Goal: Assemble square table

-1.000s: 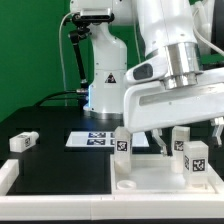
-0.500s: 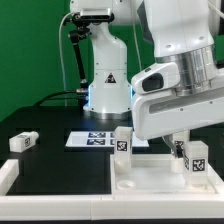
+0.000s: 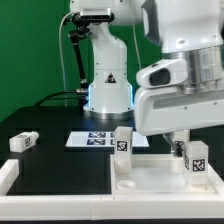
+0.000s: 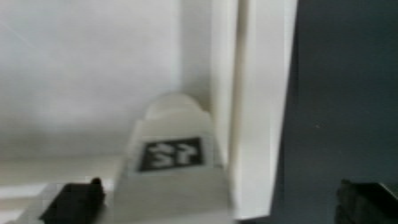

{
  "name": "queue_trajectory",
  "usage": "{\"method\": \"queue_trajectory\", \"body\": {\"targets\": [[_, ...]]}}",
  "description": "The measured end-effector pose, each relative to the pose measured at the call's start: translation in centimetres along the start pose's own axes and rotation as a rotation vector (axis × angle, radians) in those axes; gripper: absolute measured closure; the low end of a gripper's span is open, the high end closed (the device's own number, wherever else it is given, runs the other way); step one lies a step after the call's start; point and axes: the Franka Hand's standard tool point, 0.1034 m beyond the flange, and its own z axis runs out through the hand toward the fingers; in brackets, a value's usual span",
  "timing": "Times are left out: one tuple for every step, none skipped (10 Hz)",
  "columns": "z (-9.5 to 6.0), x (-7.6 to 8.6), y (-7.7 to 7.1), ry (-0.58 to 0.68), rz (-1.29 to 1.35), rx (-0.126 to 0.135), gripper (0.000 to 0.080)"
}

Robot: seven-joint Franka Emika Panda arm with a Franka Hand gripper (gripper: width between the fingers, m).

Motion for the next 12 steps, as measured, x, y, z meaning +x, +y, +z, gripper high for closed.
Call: {"method": "queue_trajectory", "body": {"targets": [[0.6,-0.3,0.3,0.025,-0.015,-0.002,0.0151],[0.9,-0.6,0.7,0.020,0.004,-0.002,0.0151],[0.8,-0.5,0.5,0.023,0.020,0.000,0.0272],[0.8,-0.5,0.5,0.024,0.018,0.000,0.0408],[0.8,-0.5,0.8,0.024,0.039,-0.003,0.0408],[0.8,-0.5,1.3,0.023,0.108,-0.008,0.0498],[0.8,-0.5,1.3,0.024,0.189,-0.007,0.0498],[0.8,-0.5,1.3,0.024,0.239,-0.006,0.0500],[0.8,-0.5,1.3,0.024,0.286,-0.002,0.0500],[0.8,-0.5,1.3,0.024,0.346,-0.001,0.0500],[0.8,-0.5,1.3,0.020,0.428,0.004,0.0502],[0.8,-0.8,1.2,-0.009,0.687,0.020,0.0502]]}}
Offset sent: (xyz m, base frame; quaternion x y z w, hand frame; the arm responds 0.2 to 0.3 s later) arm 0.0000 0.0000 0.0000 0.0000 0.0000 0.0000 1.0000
